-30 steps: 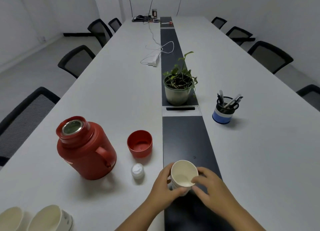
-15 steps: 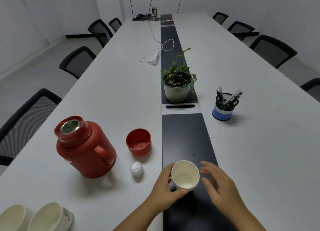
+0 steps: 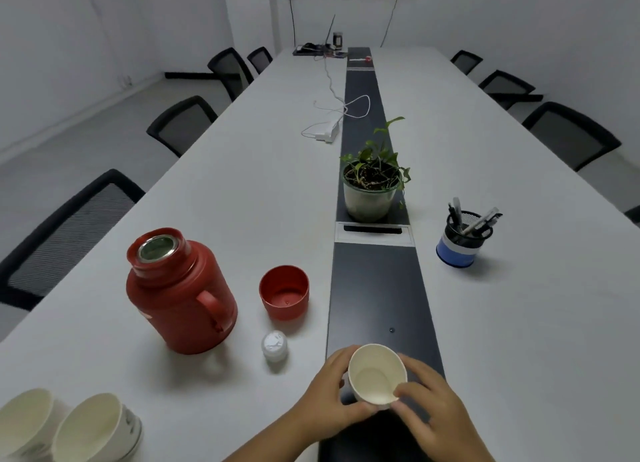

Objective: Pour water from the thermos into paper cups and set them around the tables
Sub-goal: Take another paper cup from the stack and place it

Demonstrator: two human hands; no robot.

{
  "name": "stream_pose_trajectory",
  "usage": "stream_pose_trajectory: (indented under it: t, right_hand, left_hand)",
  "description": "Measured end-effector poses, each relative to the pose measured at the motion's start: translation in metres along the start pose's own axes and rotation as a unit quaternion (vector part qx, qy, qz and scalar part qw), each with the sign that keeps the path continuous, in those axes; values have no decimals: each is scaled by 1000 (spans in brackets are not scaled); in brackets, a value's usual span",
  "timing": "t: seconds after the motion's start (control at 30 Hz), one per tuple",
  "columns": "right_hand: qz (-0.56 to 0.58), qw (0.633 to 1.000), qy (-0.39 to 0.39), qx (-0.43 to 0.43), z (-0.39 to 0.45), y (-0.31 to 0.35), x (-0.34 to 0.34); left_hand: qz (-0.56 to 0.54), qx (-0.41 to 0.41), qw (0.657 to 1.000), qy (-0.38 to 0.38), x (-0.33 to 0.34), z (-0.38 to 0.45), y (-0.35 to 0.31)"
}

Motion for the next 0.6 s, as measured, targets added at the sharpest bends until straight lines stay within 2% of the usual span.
stream_pose_trajectory:
  t: [0.27,0.4,0.6]
  right_hand:
    - [36,997,-31,57,-11,15,-1]
    - [87,987,-115,64,-11,28,-14]
    - [90,976,-173,95,-12,37,-52]
  left_hand:
    - [30,-10,999,13,5,7,-3]
    - [24,-16,999,24,9,10,-2]
    - [34,-23,999,10,17,13,-8]
Point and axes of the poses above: each hand's wrist, its own z-axis towards the middle knuckle, its own x-axis out of the palm, y = z × x, the point moved 2 cm from there along z, towards the middle knuckle, and after that the axes turned 14 degrees about y, right-handed, at the moved point
